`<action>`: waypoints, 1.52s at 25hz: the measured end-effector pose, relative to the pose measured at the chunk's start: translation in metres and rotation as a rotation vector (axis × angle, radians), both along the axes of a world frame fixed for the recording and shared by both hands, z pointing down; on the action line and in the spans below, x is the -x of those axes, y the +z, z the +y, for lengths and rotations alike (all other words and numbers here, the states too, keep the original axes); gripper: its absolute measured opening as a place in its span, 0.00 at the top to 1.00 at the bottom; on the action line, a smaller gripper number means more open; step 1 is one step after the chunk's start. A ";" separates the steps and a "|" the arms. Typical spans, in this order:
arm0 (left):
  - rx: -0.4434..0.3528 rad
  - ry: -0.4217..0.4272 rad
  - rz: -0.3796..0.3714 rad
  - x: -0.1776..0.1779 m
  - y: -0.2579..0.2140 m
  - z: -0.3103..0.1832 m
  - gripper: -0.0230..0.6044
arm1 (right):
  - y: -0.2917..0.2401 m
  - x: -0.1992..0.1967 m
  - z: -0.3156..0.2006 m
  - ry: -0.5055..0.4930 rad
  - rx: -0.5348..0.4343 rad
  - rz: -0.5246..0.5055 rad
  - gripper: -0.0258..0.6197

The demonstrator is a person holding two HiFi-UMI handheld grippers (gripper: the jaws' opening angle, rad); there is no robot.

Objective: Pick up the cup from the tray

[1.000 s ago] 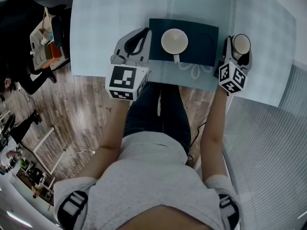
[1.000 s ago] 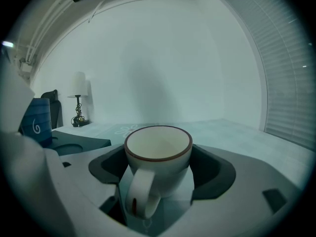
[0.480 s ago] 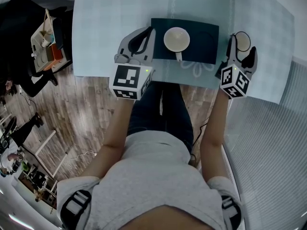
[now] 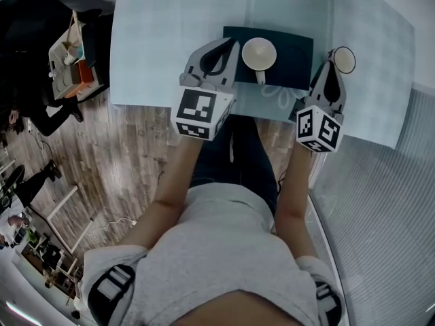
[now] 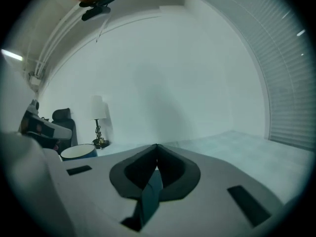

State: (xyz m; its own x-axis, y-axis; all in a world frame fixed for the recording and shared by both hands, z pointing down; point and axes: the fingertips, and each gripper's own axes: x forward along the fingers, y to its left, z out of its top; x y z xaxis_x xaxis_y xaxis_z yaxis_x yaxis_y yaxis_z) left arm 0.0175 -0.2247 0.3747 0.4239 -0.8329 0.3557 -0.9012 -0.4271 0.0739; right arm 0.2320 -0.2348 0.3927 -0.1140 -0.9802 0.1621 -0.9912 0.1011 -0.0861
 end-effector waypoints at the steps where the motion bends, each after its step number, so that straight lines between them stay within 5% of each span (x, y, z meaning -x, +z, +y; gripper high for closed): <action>1: -0.003 0.003 0.002 0.000 -0.001 0.001 0.95 | 0.000 0.005 0.002 -0.014 0.005 -0.003 0.95; 25: 0.003 0.002 0.042 -0.012 -0.002 0.027 0.94 | -0.007 0.048 0.032 -0.045 0.025 -0.031 0.95; 34: 0.003 -0.052 0.027 -0.031 0.006 0.040 0.51 | -0.001 0.037 0.038 -0.009 0.038 -0.031 0.95; 38: 0.002 -0.087 -0.006 -0.039 0.014 0.041 0.40 | 0.002 0.029 0.041 0.009 0.045 -0.032 0.95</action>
State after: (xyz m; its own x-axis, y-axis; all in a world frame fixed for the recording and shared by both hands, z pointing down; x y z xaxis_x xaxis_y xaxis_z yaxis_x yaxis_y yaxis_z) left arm 0.0564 -0.1838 0.3884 0.3475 -0.8661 0.3593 -0.9354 -0.3466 0.0693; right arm 0.2027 -0.1941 0.3947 -0.1111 -0.9729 0.2027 -0.9887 0.0876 -0.1217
